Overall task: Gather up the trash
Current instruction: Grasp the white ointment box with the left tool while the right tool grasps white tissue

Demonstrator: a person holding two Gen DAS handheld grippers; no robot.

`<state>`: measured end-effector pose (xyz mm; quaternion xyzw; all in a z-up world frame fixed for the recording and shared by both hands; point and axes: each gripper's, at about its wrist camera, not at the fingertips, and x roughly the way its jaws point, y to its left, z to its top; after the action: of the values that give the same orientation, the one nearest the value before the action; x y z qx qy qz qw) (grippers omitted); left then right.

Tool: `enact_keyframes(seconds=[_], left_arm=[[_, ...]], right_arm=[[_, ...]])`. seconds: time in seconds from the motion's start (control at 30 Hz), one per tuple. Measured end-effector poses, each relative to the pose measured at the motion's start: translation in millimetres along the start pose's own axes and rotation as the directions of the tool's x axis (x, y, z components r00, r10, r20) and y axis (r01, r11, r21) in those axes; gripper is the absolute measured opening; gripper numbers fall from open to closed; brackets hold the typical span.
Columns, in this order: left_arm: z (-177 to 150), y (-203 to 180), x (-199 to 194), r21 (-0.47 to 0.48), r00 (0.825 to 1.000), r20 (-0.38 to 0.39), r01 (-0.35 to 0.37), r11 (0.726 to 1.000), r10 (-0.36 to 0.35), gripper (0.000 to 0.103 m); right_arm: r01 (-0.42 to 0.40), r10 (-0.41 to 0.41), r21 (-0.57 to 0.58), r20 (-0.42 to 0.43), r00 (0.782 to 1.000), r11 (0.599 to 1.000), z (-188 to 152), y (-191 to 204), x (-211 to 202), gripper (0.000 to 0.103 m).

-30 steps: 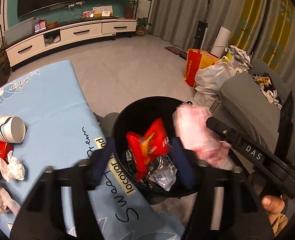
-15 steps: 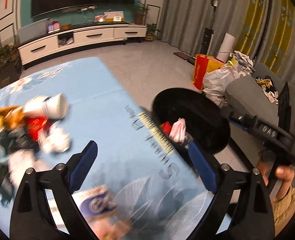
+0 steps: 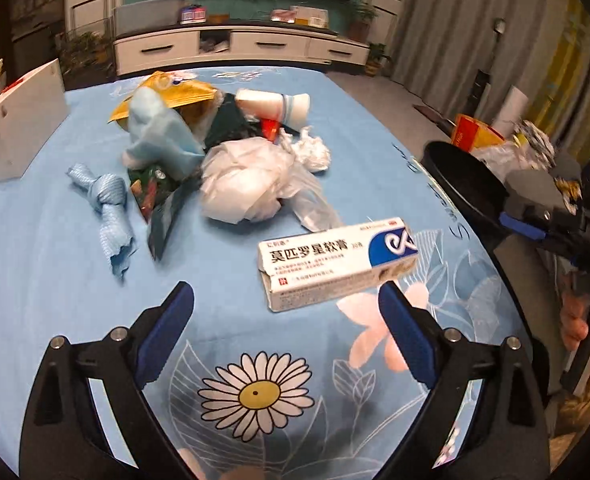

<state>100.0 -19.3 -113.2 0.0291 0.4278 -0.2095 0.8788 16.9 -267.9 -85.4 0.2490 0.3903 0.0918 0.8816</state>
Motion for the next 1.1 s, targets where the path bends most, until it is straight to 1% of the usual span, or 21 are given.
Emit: enact_keyframes(seconds=[0.07,0.1,0.13,0.2,0.23,0.3,0.4,0.43,0.47,0.53,0.57,0.6,0.63,0.67,0.73,0.8,0.87,0.93,1.03,1.1], left_arm=[[3,-8,5,0.064,1.0,-0.002,0.016,0.998,-0.016,0.093],[7,-14,12,0.116,1.0,-0.006,0.023,0.993,-0.023,0.093],[13,-19,18,0.152,1.0,-0.008,0.017,0.988,-0.016,0.093],[22,-31,36,0.228,0.999,-0.036,0.04,0.973,-0.033,0.093],[25,-35,42,0.252,0.999,-0.044,0.042,0.967,-0.032,0.093],[30,-46,58,0.319,0.994,-0.086,0.088,0.944,-0.063,0.093],[31,-54,77,0.378,0.985,-0.159,0.123,0.918,-0.066,0.093],[29,-56,82,0.399,0.984,-0.176,0.109,0.91,-0.04,0.092],[26,-58,85,0.416,0.982,-0.185,0.101,0.904,-0.024,0.084],[19,-58,79,0.43,0.984,-0.178,0.106,0.897,-0.031,0.072],[16,-57,76,0.426,0.984,-0.176,0.107,0.899,-0.034,0.068],[12,-54,71,0.412,0.985,-0.168,0.105,0.905,-0.037,0.066],[10,-51,67,0.394,0.986,-0.16,0.105,0.913,-0.044,0.059],[8,-46,62,0.362,0.987,-0.148,0.106,0.926,-0.055,0.05],[4,-32,51,0.256,0.988,-0.125,0.121,0.959,-0.091,0.045],[2,-17,35,0.148,0.987,-0.085,0.149,0.978,-0.137,0.044],[2,-10,17,0.095,0.985,-0.039,0.172,0.981,-0.169,0.043],[3,-8,0,0.066,0.979,0.012,0.203,0.977,-0.204,0.044],[9,-2,-17,0.02,0.971,0.075,0.228,0.974,-0.229,0.044],[15,7,-26,-0.009,0.972,0.122,0.202,0.979,-0.199,0.044]], right_arm=[[0.013,-0.013,-0.005,-0.003,1.0,1.0,-2,7,0,0.071],[0.016,-0.016,-0.006,0.001,1.0,1.0,-3,10,-3,0.071],[0.02,-0.02,-0.005,0.004,1.0,1.0,-4,12,-6,0.071],[0.033,-0.033,-0.008,0.005,0.999,0.999,-5,15,-8,0.071],[0.042,-0.042,-0.011,0.004,0.999,0.999,-5,16,-8,0.071],[0.057,-0.057,-0.01,0.002,0.998,0.998,-4,16,-6,0.071],[0.075,-0.075,-0.011,-0.002,0.997,0.997,-3,14,-4,0.071],[0.076,-0.076,-0.012,-0.003,0.997,0.997,-2,14,-3,0.071],[0.077,-0.077,-0.017,-0.008,0.997,0.997,0,13,1,0.071],[0.08,-0.08,-0.03,-0.016,0.997,0.996,3,14,8,0.071],[0.079,-0.08,-0.041,-0.021,0.997,0.996,7,14,15,0.071],[0.072,-0.073,-0.048,-0.023,0.997,0.996,10,16,20,0.071],[0.066,-0.068,-0.056,-0.025,0.997,0.996,13,17,26,0.071],[0.058,-0.06,-0.063,-0.026,0.998,0.996,17,18,32,0.071],[0.041,-0.042,-0.071,-0.025,0.999,0.997,23,21,41,0.071],[0.018,-0.02,-0.076,-0.028,0.999,0.997,32,23,55,0.071],[0.005,-0.008,-0.087,-0.037,0.999,0.996,39,26,70,0.071],[0.001,-0.006,-0.097,-0.051,0.999,0.995,44,30,84,0.071],[-0.013,0.004,-0.12,-0.08,0.997,0.993,52,41,112,0.07],[-0.017,0.004,-0.141,-0.089,0.996,0.99,55,48,128,0.07]])
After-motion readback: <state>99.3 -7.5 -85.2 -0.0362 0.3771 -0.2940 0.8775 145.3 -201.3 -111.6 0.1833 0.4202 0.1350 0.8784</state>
